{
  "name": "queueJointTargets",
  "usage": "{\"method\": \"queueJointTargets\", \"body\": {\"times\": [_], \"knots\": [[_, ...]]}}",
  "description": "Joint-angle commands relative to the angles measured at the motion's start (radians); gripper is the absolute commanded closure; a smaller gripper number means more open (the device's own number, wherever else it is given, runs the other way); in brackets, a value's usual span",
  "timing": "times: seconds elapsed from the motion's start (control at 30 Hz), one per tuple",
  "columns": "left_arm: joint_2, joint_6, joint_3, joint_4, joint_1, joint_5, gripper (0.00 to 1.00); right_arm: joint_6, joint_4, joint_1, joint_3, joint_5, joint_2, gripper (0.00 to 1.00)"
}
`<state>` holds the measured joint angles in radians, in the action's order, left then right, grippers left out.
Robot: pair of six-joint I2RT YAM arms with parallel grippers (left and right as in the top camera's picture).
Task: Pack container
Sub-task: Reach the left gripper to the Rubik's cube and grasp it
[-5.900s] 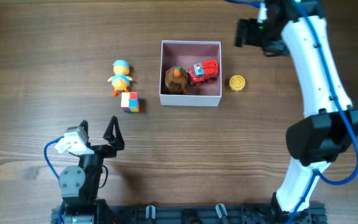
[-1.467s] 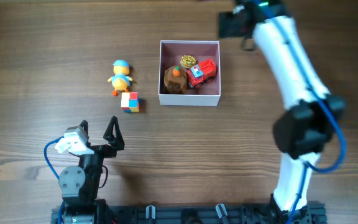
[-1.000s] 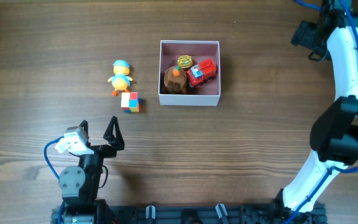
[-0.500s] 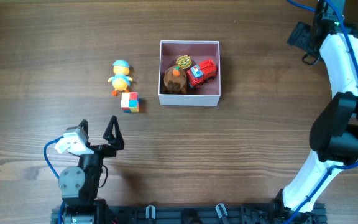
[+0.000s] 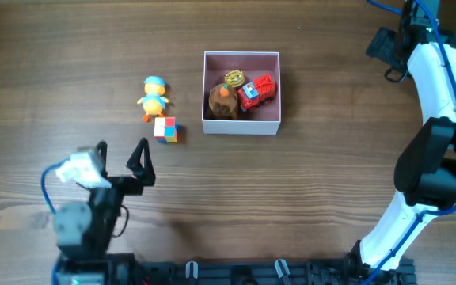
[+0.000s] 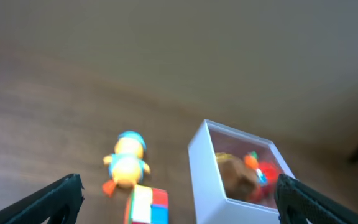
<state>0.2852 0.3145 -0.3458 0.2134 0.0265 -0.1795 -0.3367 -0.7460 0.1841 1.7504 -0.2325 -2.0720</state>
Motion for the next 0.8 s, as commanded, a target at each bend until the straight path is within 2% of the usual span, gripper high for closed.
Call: {"method": "queueJointTargets", "body": {"times": [0.0,0.03,0.1,0.17,0.2,0.27,0.33,0.4,0.47,0.57,0.77], "knots": [[0.253,-0.105,-0.333,0.153,0.004,-0.184,0.00,-0.011,0.002,-0.006,-0.007,0.005,-0.013,0.00],[0.343,-0.105,-0.423,0.215,0.004,-0.219,0.00,-0.011,0.002,-0.006,-0.007,0.005,-0.013,0.00],[0.437,-0.068,-0.489,0.299,0.004,-0.257,0.00,-0.011,0.002,-0.006,-0.007,0.005,-0.013,0.00],[0.506,-0.064,-0.509,0.294,0.004,-0.333,0.00,-0.011,0.002,-0.006,-0.007,0.005,-0.013,0.00],[0.557,-0.064,-0.536,0.253,0.004,-0.417,0.00,-0.011,0.002,-0.006,-0.007,0.005,-0.013,0.00],[0.641,-0.066,-0.610,0.251,0.000,-0.463,0.01,-0.010,0.002,-0.006,-0.007,0.005,-0.013,0.00],[0.741,-0.151,-0.715,0.346,-0.023,-0.425,0.01,-0.011,0.002,-0.006,-0.007,0.005,-0.013,0.00],[0.879,-0.233,-0.845,0.526,-0.076,-0.272,0.00,-0.011,0.003,-0.006,-0.007,0.005,-0.013,0.00],[0.990,-0.240,-0.933,0.637,-0.120,-0.144,0.00,-0.011,0.003,-0.006,-0.007,0.005,-0.013,0.00],[1.117,-0.240,-0.965,0.670,-0.154,-0.092,0.00,-0.011,0.002,-0.006,-0.007,0.005,-0.013,0.00],[1.288,-0.190,-0.965,0.695,-0.122,-0.076,0.00,-0.011,0.002,-0.006,-0.007,0.005,-0.013,0.00]]}}
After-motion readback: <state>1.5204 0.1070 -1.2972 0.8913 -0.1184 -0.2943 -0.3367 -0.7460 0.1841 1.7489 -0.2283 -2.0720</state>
